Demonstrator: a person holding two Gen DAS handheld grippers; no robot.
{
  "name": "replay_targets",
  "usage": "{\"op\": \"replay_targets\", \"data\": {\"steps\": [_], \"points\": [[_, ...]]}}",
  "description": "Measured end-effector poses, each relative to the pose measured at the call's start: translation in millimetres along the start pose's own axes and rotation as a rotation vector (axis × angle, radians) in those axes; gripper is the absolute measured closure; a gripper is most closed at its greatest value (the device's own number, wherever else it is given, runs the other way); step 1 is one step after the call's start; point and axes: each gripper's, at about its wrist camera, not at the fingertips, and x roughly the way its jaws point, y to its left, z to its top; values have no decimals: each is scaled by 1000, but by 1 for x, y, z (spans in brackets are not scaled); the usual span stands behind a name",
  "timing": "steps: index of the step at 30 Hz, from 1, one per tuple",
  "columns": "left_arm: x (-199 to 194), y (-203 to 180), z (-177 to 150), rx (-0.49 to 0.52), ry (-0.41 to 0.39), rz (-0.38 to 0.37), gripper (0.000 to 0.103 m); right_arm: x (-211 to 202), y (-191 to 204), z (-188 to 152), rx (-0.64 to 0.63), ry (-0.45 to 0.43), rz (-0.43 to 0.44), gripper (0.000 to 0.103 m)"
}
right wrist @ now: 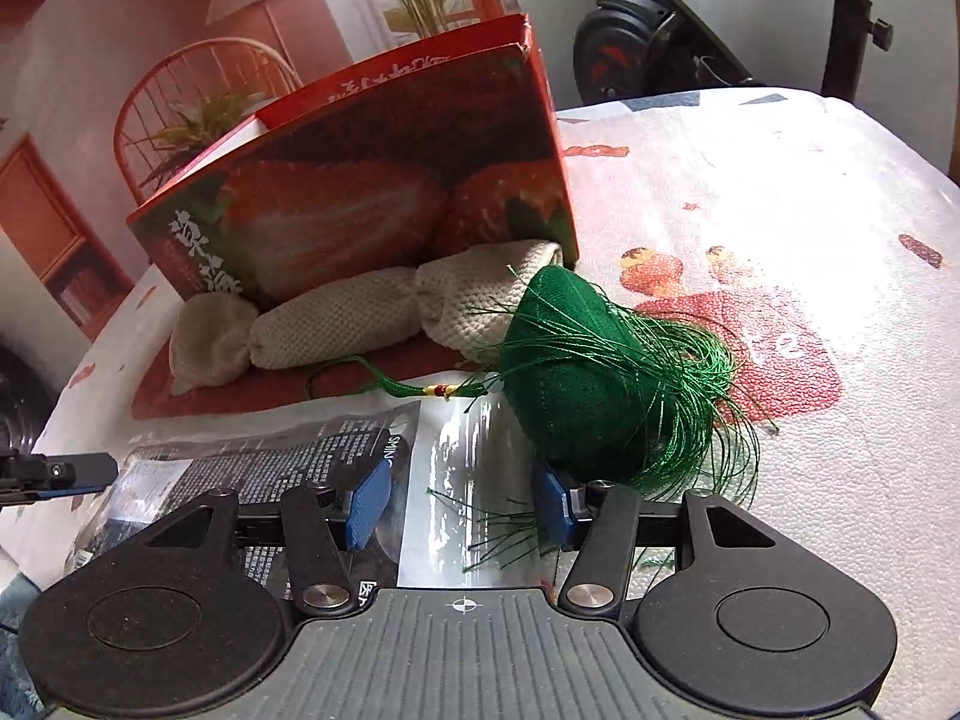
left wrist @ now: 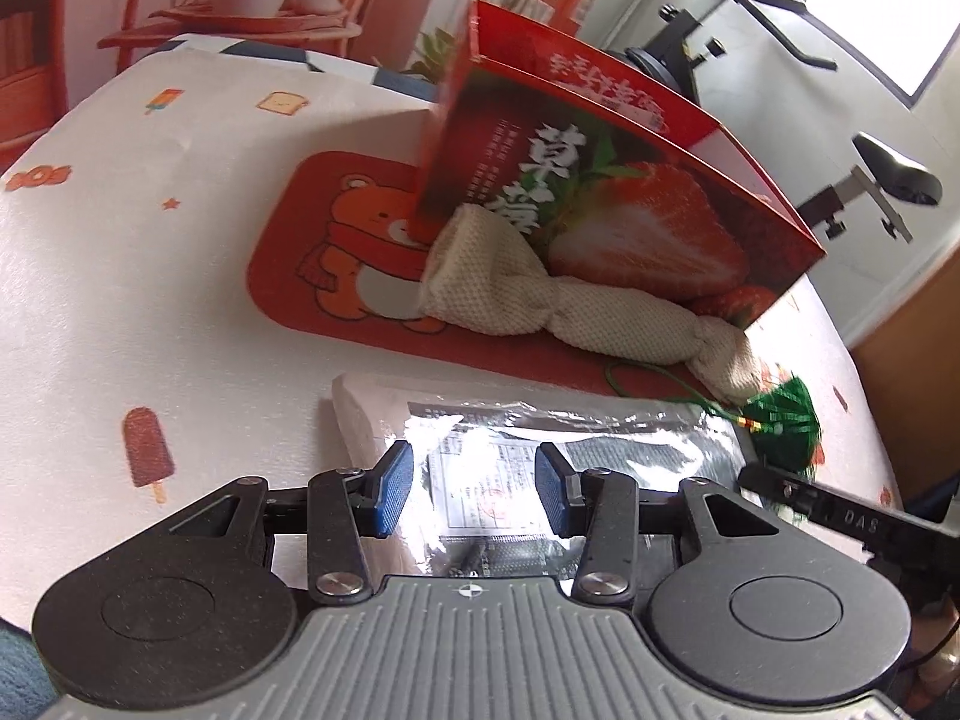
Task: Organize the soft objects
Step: 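Reach both tools down to the silver foil packet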
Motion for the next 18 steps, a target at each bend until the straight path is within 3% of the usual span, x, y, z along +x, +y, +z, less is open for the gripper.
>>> {"op": "replay_targets", "data": {"steps": [8, 18], "points": [[-4, 18, 2, -78, 18, 23, 50, -2, 2, 1, 24, 42, 7, 49], [13, 8, -4, -29, 79, 24, 50, 0, 7, 1, -4, 52, -19, 47]]}}
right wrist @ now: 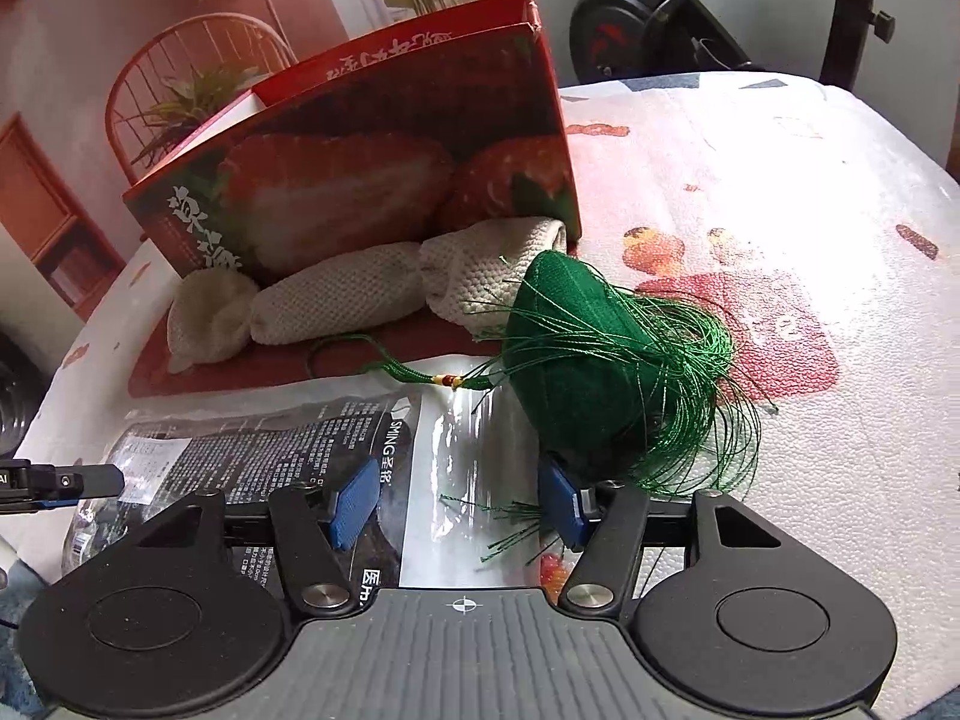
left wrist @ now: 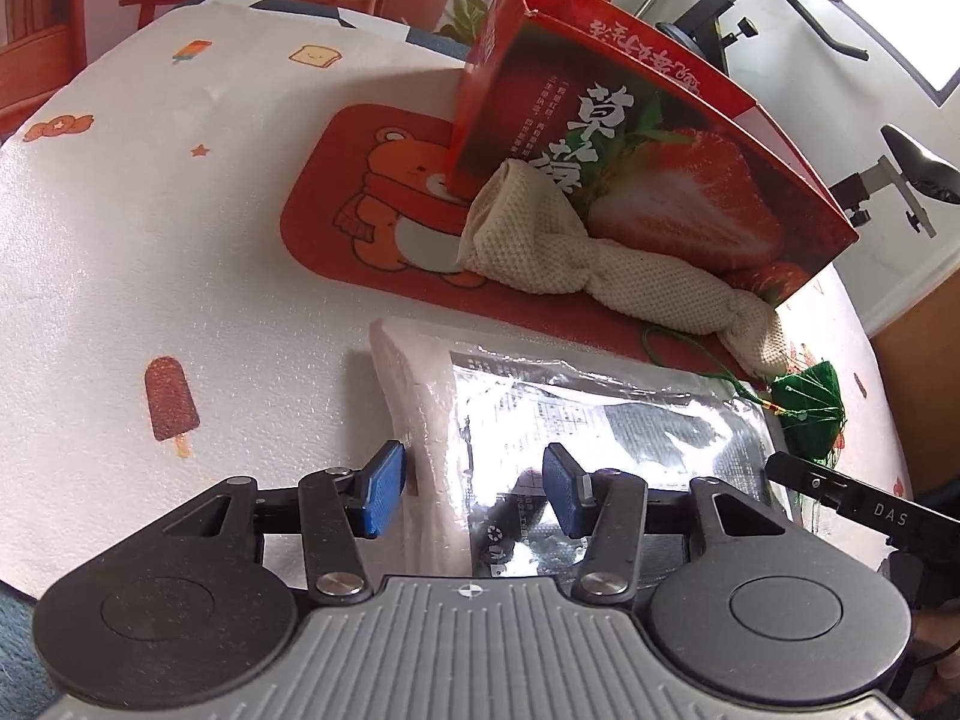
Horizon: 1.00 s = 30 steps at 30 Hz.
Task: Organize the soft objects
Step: 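Reach both tools down to the silver foil packet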
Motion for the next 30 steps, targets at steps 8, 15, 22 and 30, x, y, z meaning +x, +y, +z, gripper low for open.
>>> {"op": "replay_targets", "data": {"steps": [8, 15, 22, 30], "points": [[4, -2, -3, 13, 5, -5, 50, 3, 4, -1, -23, 13, 34, 39], [4, -1, -4, 8, 6, -9, 48, 3, 9, -2, -29, 23, 75, 37], [6, -2, -4, 11, 6, -10, 45, 5, 12, -2, -42, 26, 82, 36], [7, -4, -5, 20, 7, -15, 42, 5, 18, -2, -62, 37, 103, 36]]}}
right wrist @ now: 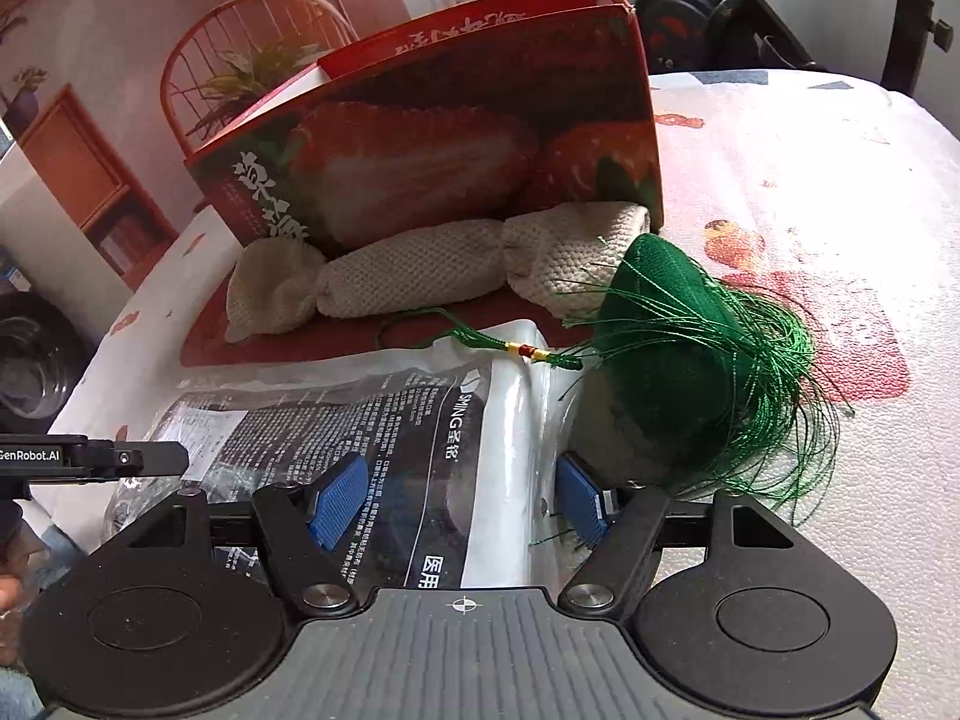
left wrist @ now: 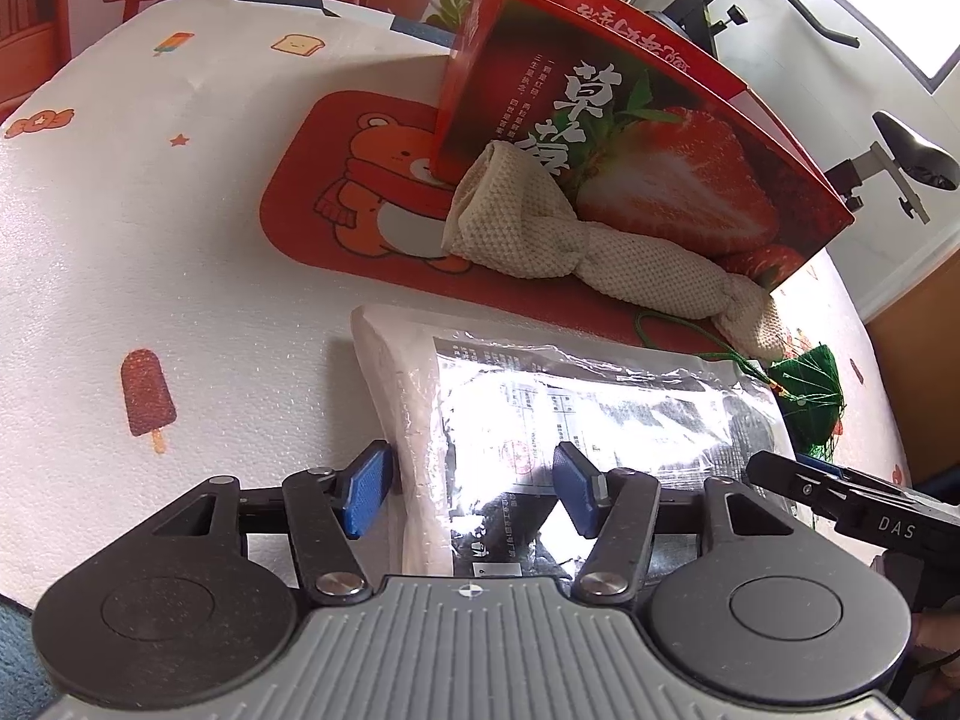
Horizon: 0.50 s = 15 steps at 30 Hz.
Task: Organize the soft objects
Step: 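Reach both tools down to the silver foil packet, then close both tools on the foil packet and lift it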
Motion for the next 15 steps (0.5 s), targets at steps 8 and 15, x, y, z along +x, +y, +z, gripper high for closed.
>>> {"op": "replay_targets", "data": {"steps": [8, 15], "points": [[-2, -2, 0, 13, -1, -15, 42, 7, 22, 5, -98, 51, 24, 36], [-6, 4, 1, -15, -10, -16, 42, 7, 31, 7, -128, 79, 55, 37]]}}
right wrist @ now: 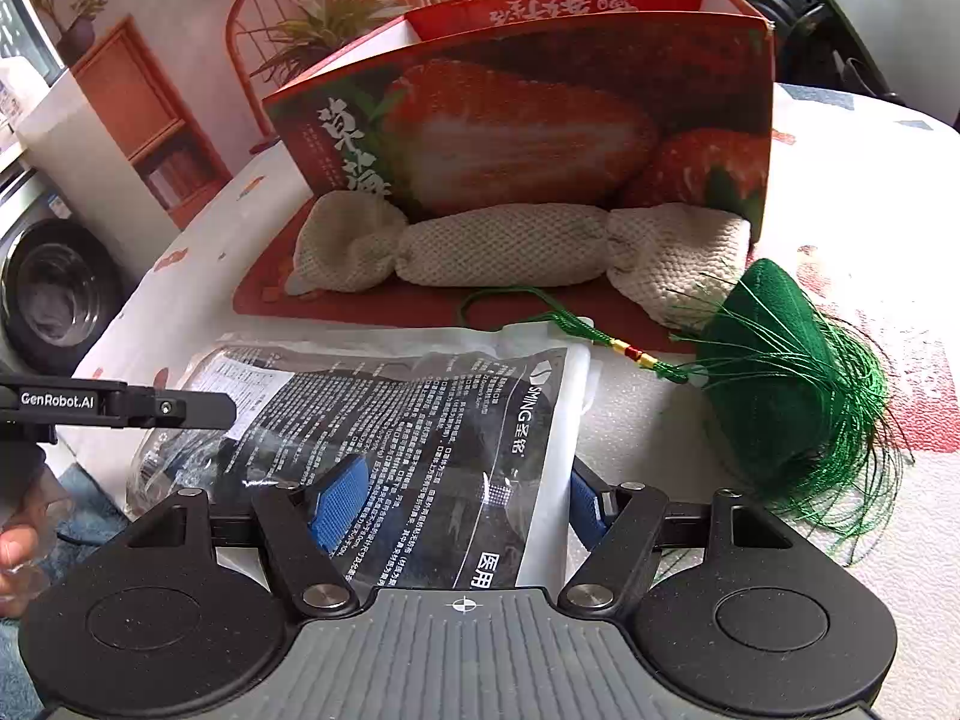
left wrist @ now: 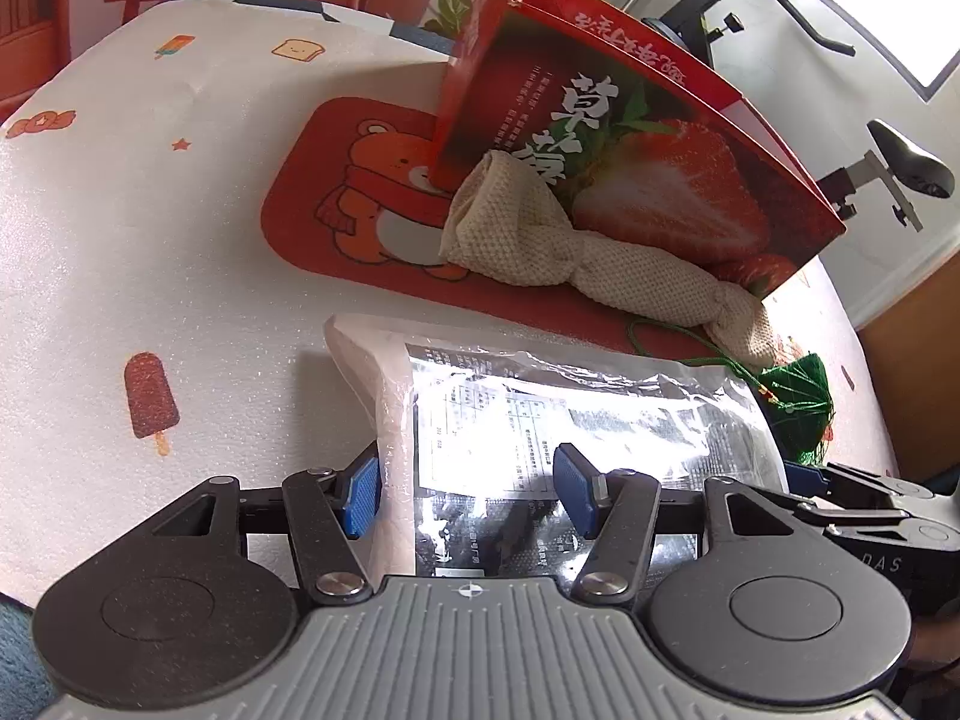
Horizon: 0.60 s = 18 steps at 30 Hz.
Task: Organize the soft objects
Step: 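Close both tools on the foil packet and lift it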
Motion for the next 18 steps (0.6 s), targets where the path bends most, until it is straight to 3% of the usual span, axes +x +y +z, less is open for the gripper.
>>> {"op": "replay_targets", "data": {"steps": [7, 18], "points": [[-10, 8, 5, -22, -10, -2, 42, -9, 13, 5, -74, -8, 12, 38], [-53, 21, 8, 39, -106, -53, 42, -27, 38, 23, -220, -58, 48, 44]]}}
